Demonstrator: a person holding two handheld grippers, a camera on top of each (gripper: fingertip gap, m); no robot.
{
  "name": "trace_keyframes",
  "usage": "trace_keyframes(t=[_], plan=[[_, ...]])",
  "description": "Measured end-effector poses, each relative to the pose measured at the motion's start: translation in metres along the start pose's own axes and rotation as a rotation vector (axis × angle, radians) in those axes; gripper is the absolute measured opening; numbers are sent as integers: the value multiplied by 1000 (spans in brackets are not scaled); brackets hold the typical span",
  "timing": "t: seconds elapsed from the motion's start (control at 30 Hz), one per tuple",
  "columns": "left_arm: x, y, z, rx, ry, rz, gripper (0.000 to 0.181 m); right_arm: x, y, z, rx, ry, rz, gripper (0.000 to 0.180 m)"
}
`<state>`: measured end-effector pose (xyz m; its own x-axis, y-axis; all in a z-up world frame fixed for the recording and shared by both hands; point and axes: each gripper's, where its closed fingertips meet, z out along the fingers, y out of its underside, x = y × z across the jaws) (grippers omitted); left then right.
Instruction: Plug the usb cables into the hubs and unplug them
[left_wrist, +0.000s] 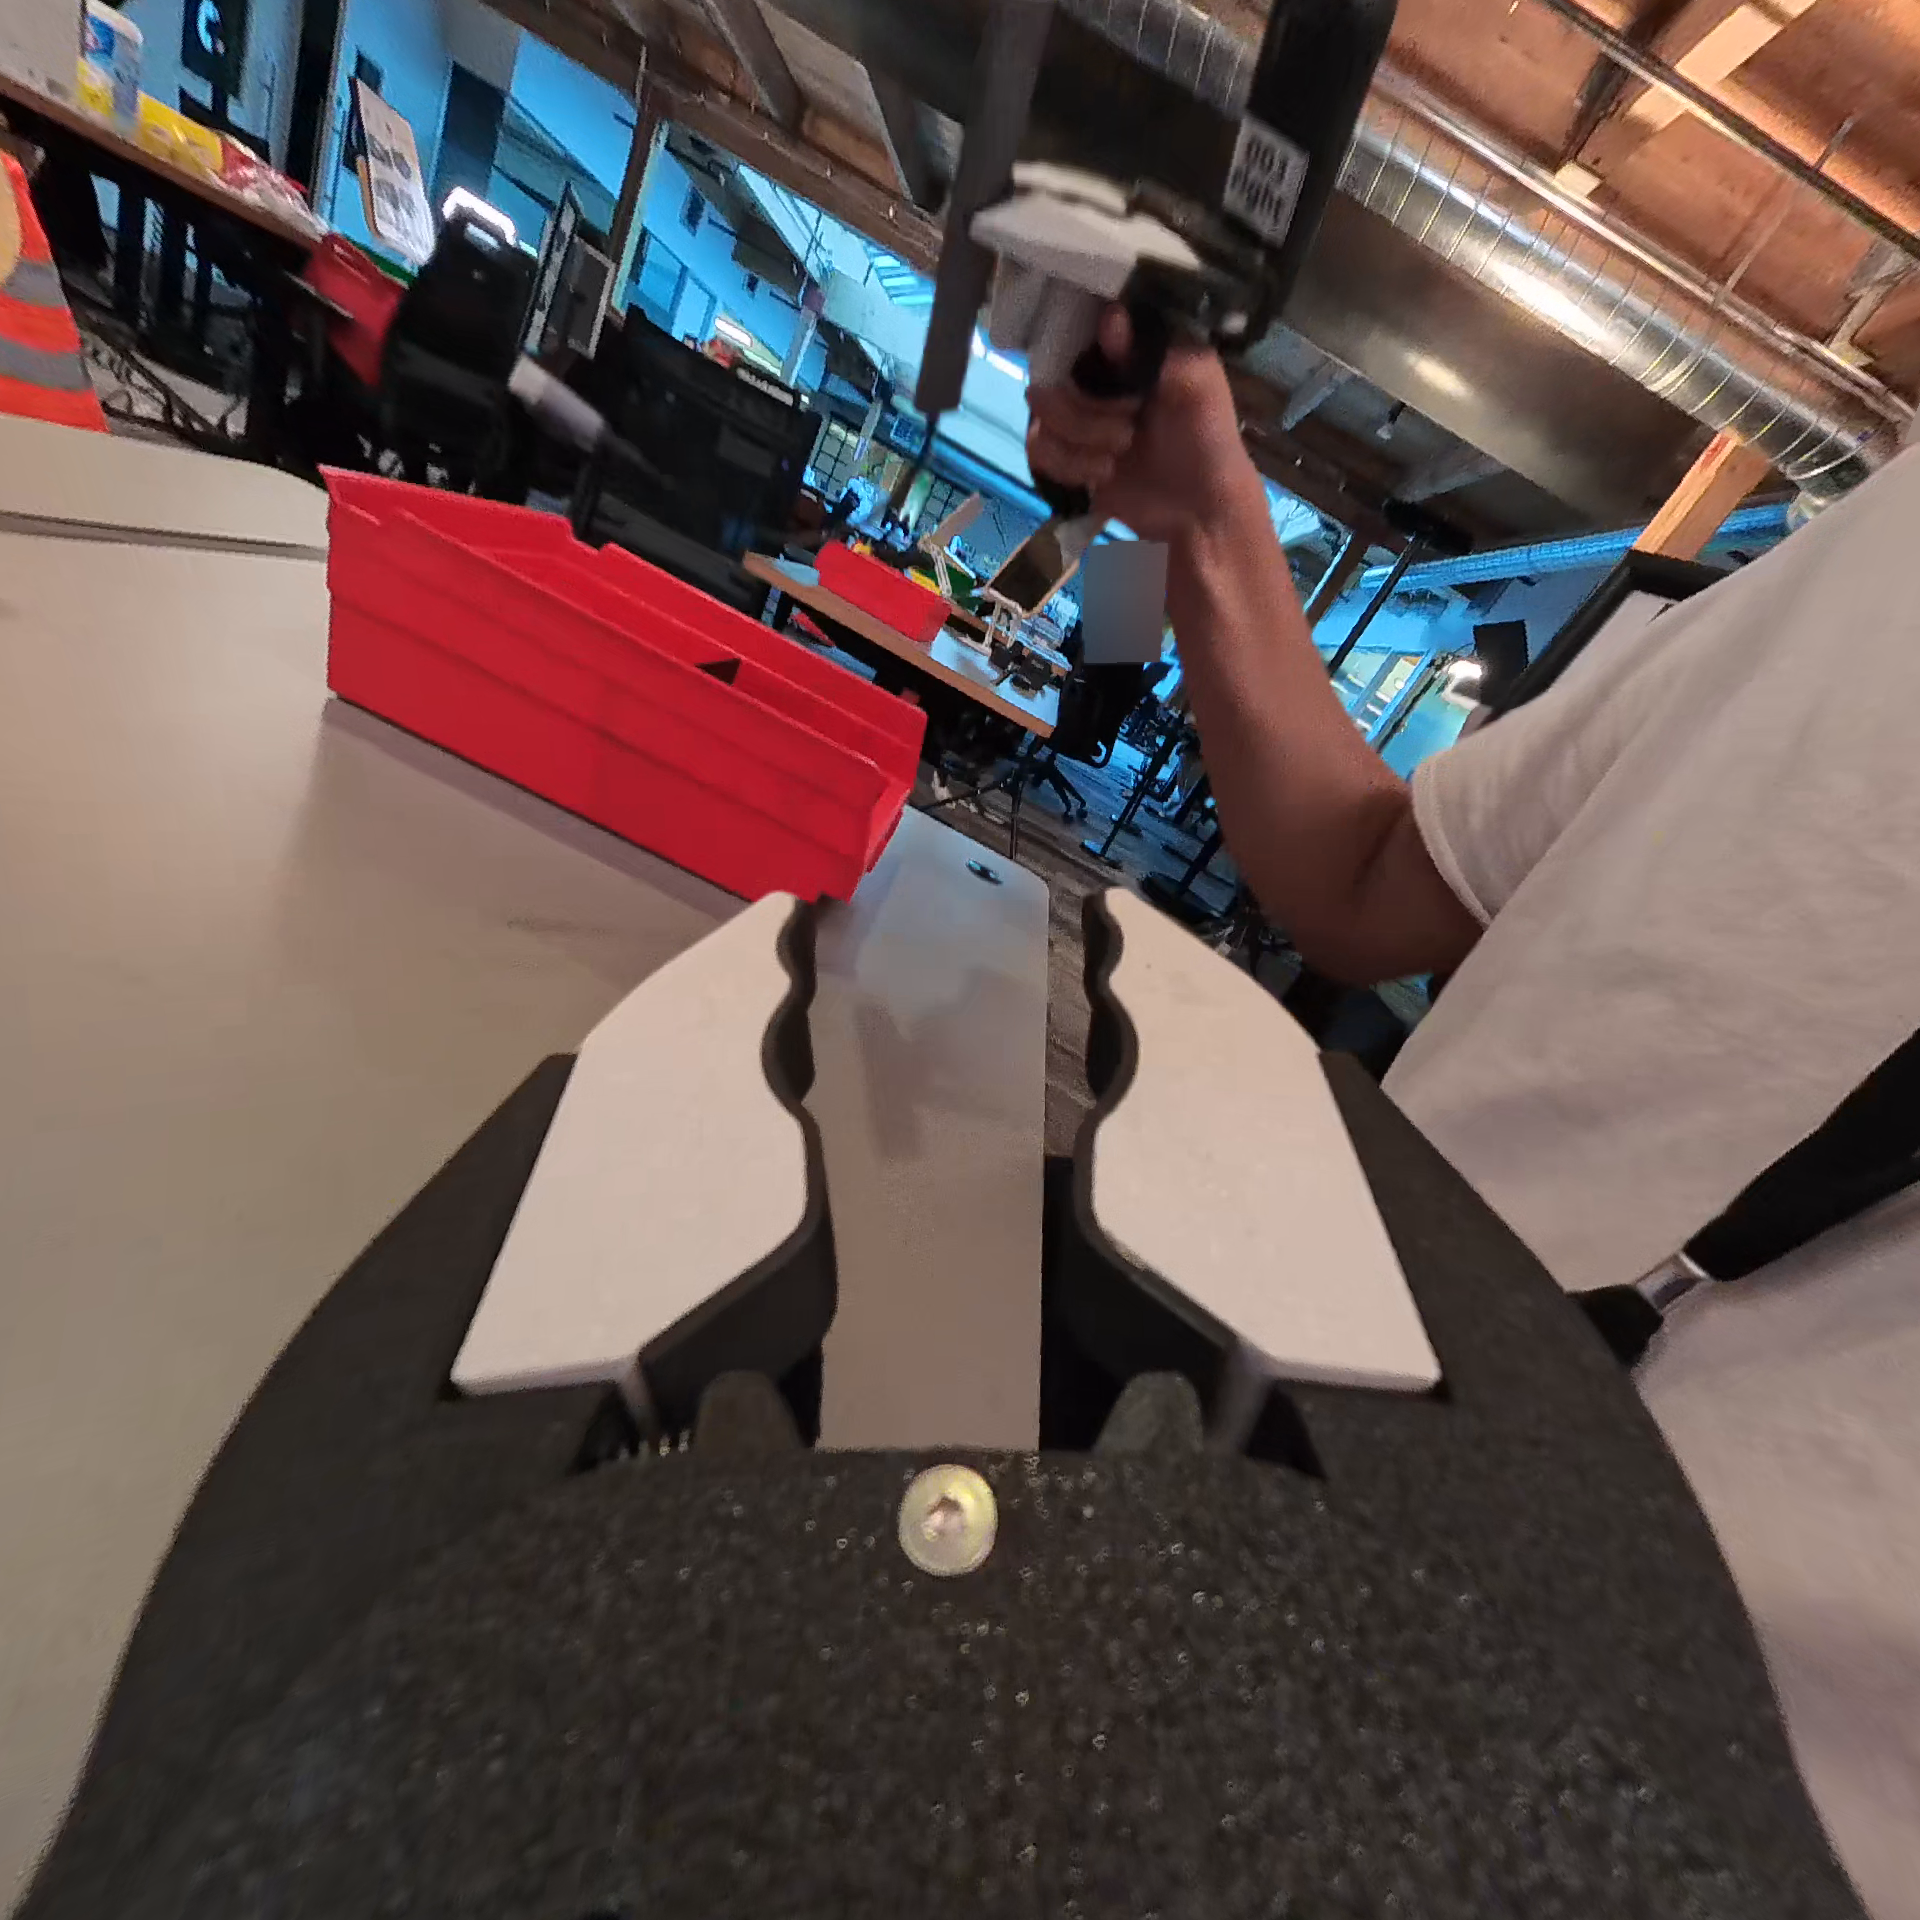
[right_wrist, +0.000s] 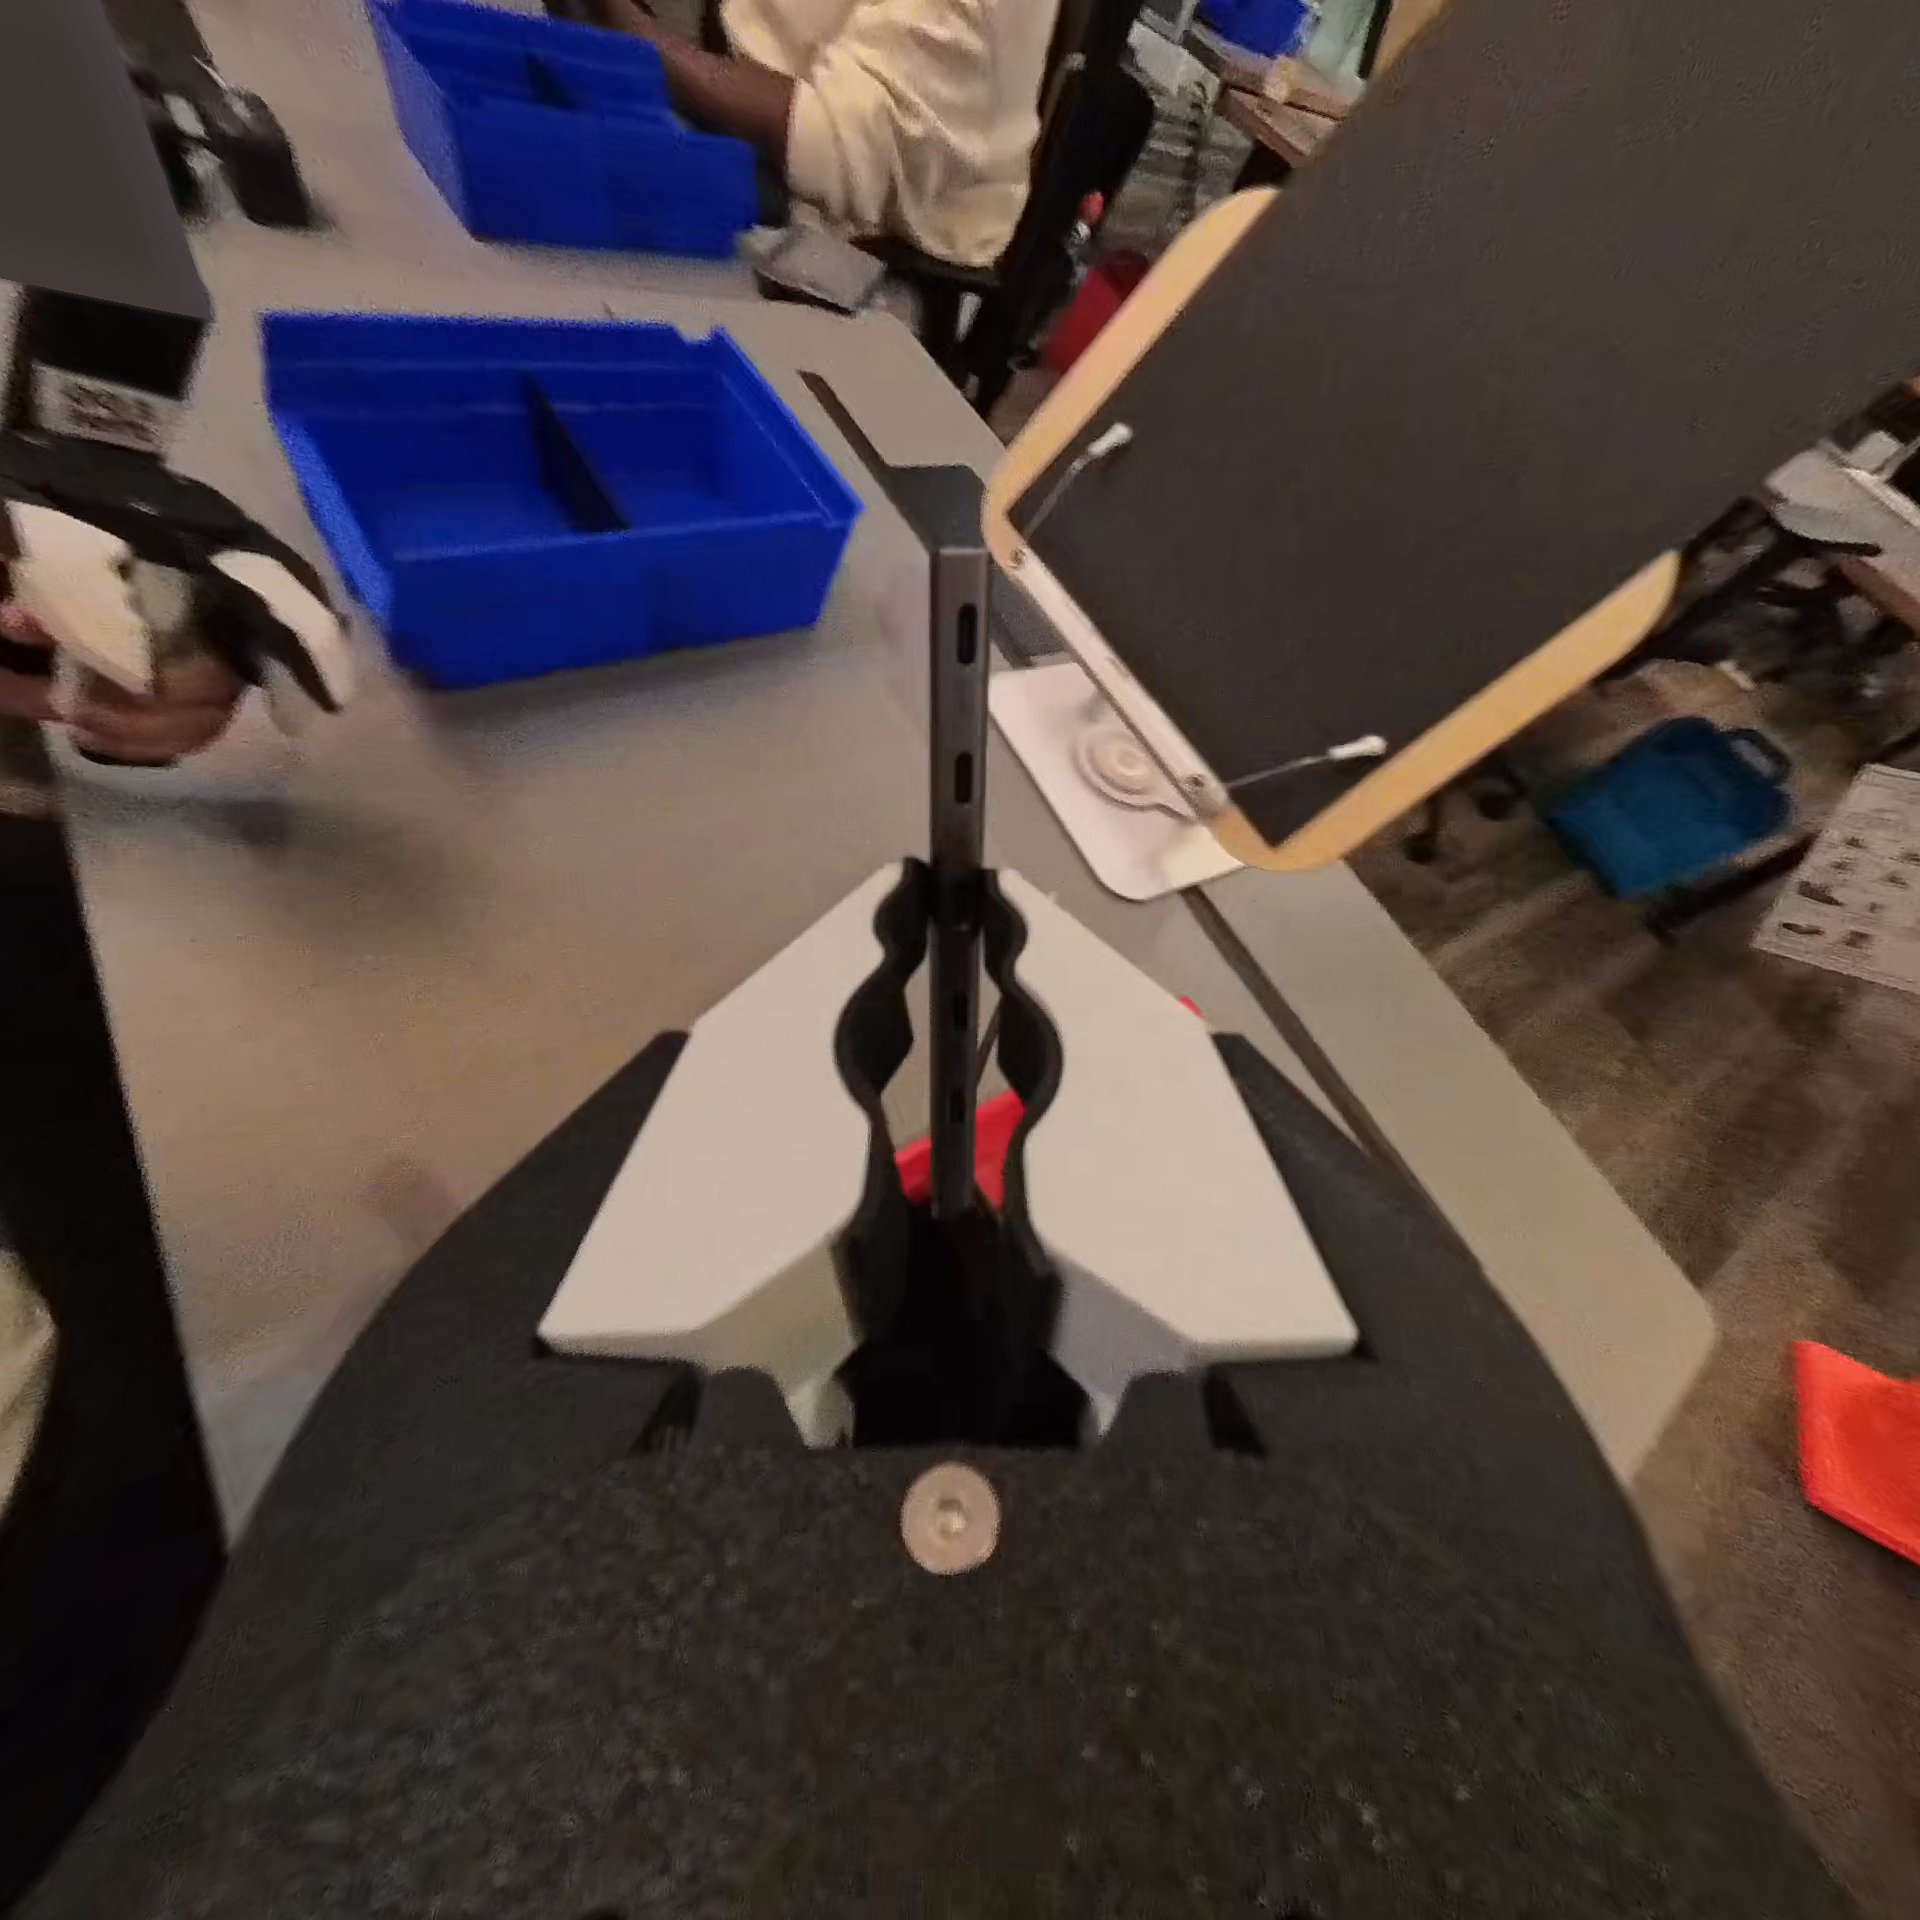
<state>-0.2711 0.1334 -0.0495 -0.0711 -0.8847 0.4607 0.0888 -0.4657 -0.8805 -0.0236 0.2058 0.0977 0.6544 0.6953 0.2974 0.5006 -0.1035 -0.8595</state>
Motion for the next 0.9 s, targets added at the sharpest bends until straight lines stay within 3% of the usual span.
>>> trace_keyframes(t=[0.1, 0.23, 0.4, 0.5, 0.63, 0.73, 0.83, 0.9], plan=[[0, 7, 4, -44, -10, 25, 48, 42, 31, 3, -103, 20, 31, 8], [2, 18, 10, -98, -16, 50, 48, 85, 115, 47, -328, 25, 38, 9], [-5, 28, 13, -157, -78, 102, 48, 118, 250, 95, -830, -5, -94, 9], [-17, 30, 8, -189, -205, 241, 53, 121, 294, 110, -987, -66, -10, 9], [-31, 36, -5, -241, -408, 416, 63, 112, 304, 129, -1027, -106, 0, 10], [-18, 35, -13, -191, -468, 560, 33, 94, 303, 138, -974, -159, 114, 15], [-15, 28, -19, -131, -539, 536, 59, 107, 288, 132, -894, -49, 129, 27], [-16, 29, -26, -133, -563, 450, 71, 117, 256, 123, -758, 65, 156, 27]])
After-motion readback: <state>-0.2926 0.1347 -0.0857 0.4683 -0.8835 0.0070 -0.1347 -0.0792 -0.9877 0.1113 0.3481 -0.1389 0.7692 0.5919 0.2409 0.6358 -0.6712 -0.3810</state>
